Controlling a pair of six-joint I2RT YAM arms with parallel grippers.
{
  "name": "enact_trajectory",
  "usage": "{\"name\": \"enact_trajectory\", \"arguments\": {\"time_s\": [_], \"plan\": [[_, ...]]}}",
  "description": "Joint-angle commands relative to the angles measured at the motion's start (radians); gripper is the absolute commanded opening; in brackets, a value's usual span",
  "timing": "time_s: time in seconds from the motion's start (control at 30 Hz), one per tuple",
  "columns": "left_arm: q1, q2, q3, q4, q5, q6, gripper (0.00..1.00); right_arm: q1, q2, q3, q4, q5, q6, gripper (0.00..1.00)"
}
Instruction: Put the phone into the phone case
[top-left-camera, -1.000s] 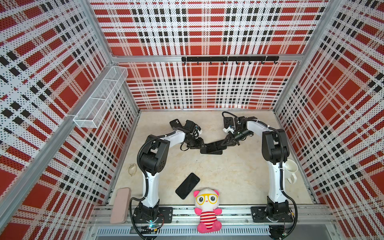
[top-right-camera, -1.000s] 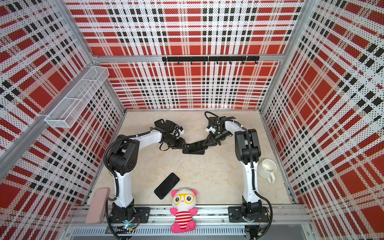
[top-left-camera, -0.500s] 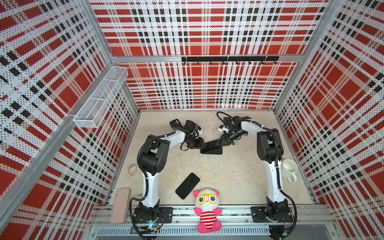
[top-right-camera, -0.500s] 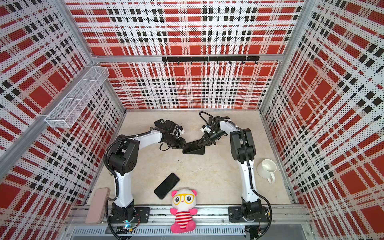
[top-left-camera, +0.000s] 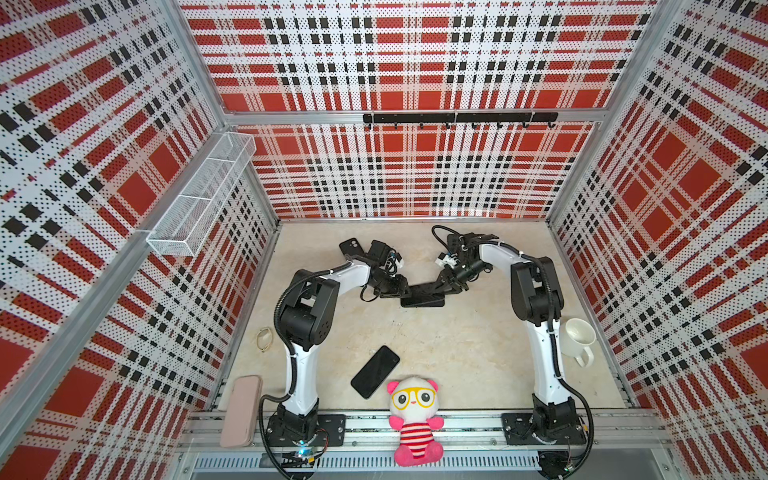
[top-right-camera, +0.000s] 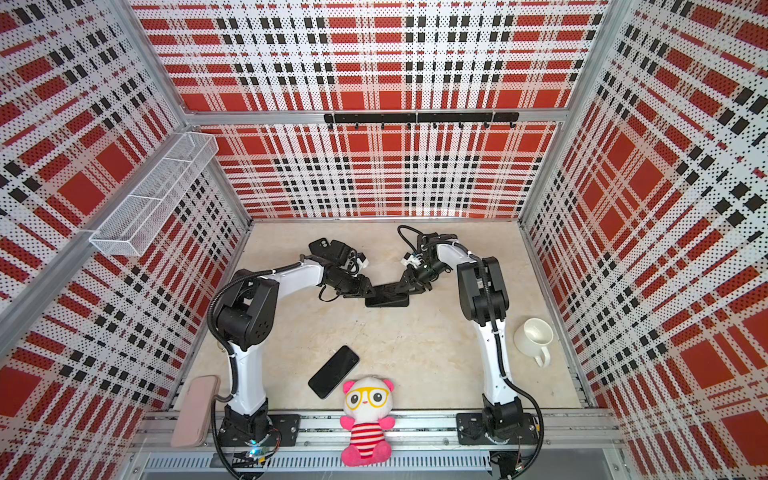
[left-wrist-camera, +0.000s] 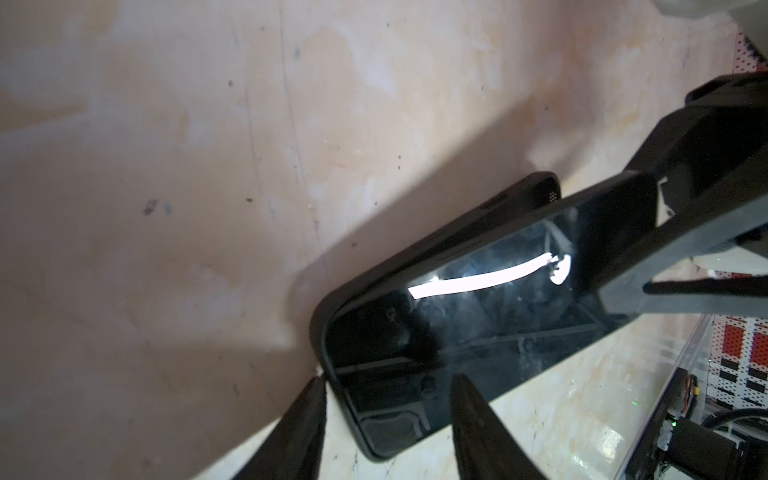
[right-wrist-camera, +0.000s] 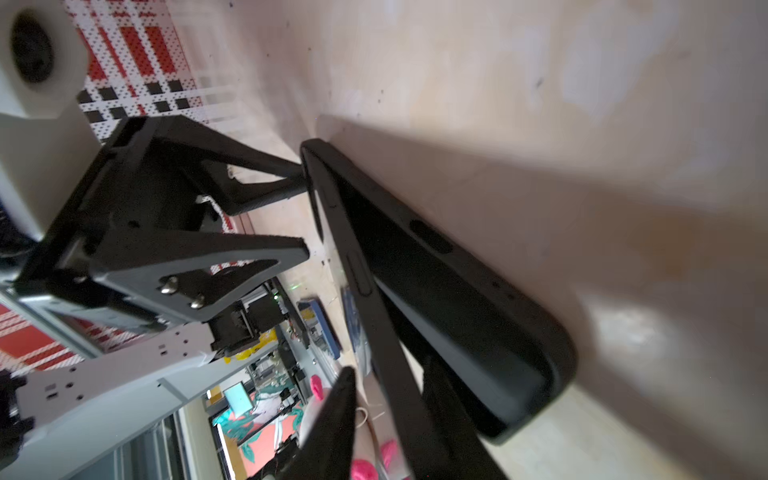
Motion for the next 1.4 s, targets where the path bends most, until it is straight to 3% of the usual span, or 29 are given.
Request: {"name": "enact_trajectory", "arguments": {"time_s": [0.0, 0.23, 0.53, 0.67, 0.87, 0.93, 1.0, 1.03, 1.1, 1.2, 1.37], "plan": [[-0.006, 0.008, -0.007, 0.002, -0.021, 0.011, 0.50, 0.012, -0.020, 0.031, -0.002, 0.060, -0.004, 0.37], [-0.006, 0.010, -0.002, -0.012, -0.058, 0.017, 0.49, 0.012, -0.071, 0.079, -0.053, 0.184, 0.003, 0.52], [-0.008, 0.006, -0.001, -0.016, -0.070, 0.019, 0.48, 0.010, -0.154, 0.059, -0.054, 0.334, 0.024, 0.59], [-0.008, 0.001, -0.001, -0.017, -0.071, 0.019, 0.48, 0.010, -0.311, -0.089, 0.128, 0.483, 0.088, 0.59], [-0.009, -0.004, 0.001, -0.017, -0.084, 0.025, 0.48, 0.010, -0.703, -0.518, 0.606, 0.710, 0.246, 0.64], [-0.014, -0.012, 0.001, -0.015, -0.094, 0.026, 0.49, 0.010, -0.771, -0.600, 0.677, 0.718, 0.278, 0.88], [-0.017, -0.016, 0.000, -0.011, -0.108, 0.025, 0.51, 0.010, -0.778, -0.617, 0.668, 0.689, 0.309, 0.91], [-0.017, -0.019, -0.002, -0.009, -0.111, 0.022, 0.52, 0.011, -0.772, -0.629, 0.666, 0.653, 0.322, 0.98], [-0.020, -0.023, -0.006, 0.001, -0.115, 0.017, 0.53, 0.029, -0.767, -0.660, 0.683, 0.614, 0.330, 1.00], [-0.021, -0.029, -0.010, 0.008, -0.130, 0.013, 0.55, 0.078, -0.775, -0.708, 0.707, 0.672, 0.329, 1.00], [-0.025, -0.046, -0.032, 0.047, -0.169, 0.002, 0.69, 0.103, -0.725, -0.708, 0.661, 0.728, 0.325, 0.98]]}}
